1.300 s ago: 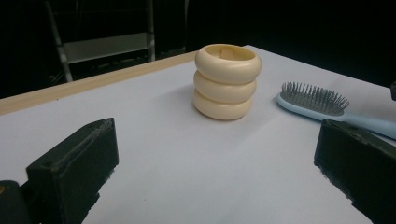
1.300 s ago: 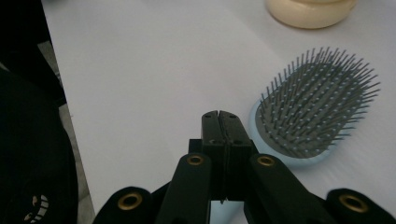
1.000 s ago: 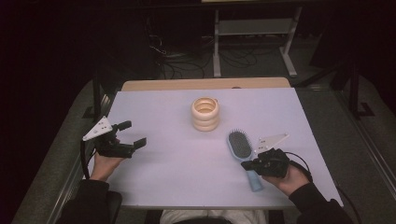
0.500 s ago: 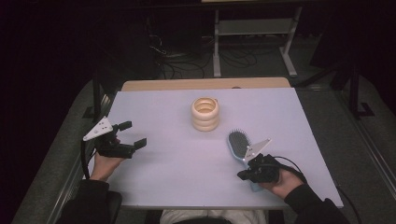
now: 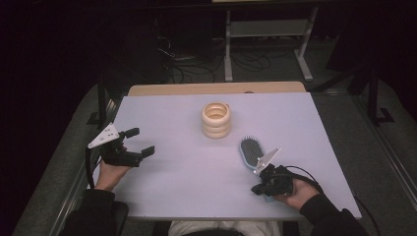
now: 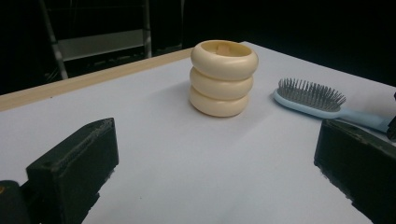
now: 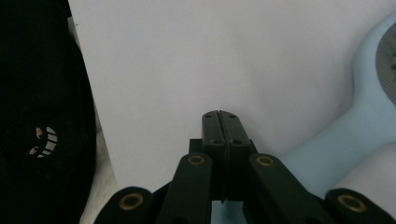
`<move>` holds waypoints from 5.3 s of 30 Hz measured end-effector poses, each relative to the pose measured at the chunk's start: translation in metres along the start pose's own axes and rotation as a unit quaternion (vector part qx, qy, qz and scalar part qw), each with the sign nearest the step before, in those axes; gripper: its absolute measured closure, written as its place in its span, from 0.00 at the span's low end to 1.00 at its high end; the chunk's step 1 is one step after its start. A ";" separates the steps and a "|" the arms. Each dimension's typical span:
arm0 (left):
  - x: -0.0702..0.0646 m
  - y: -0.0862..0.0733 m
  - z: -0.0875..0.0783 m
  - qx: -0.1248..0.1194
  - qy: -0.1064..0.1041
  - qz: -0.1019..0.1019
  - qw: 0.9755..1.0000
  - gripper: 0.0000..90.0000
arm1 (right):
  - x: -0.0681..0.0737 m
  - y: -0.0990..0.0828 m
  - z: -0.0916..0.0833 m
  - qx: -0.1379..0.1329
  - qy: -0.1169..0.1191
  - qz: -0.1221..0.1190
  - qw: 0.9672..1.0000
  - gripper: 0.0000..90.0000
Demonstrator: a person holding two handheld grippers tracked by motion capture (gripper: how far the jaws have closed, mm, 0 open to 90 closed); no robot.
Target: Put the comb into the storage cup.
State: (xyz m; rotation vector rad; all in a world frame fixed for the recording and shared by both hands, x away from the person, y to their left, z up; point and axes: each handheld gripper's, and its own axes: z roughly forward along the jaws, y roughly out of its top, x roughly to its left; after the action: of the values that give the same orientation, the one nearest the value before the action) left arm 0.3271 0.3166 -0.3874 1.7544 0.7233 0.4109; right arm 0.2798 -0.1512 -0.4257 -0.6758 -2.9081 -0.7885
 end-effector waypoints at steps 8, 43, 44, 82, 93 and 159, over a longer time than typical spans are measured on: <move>0.000 0.000 0.000 0.002 -0.001 0.001 1.000 0.00 | -0.007 -0.005 -0.002 0.010 0.004 0.011 1.000 0.99; -0.001 -0.001 0.001 0.007 -0.006 0.003 1.000 0.00 | -0.030 -0.029 -0.021 0.005 -0.009 0.065 0.998 0.99; -0.001 -0.001 0.001 0.007 -0.006 0.002 1.000 0.00 | -0.030 -0.030 -0.022 0.006 -0.011 0.066 0.998 0.99; -0.001 -0.001 0.003 0.012 -0.009 0.002 1.000 0.00 | -0.048 -0.050 -0.039 -0.005 -0.041 0.092 0.995 0.99; -0.001 -0.001 0.002 0.011 -0.007 0.003 1.000 0.00 | -0.053 -0.056 -0.044 -0.004 -0.050 0.102 0.994 0.99; -0.003 -0.003 0.002 0.023 0.001 0.004 1.000 0.00 | -0.067 -0.017 -0.091 -0.039 -0.107 0.075 0.991 0.15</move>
State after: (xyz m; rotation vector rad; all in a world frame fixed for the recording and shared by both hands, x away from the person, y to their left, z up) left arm 0.3258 0.3136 -0.3909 1.8012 0.7318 0.4041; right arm 0.3273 -0.2353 -0.3656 -1.0333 -2.9784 -0.8646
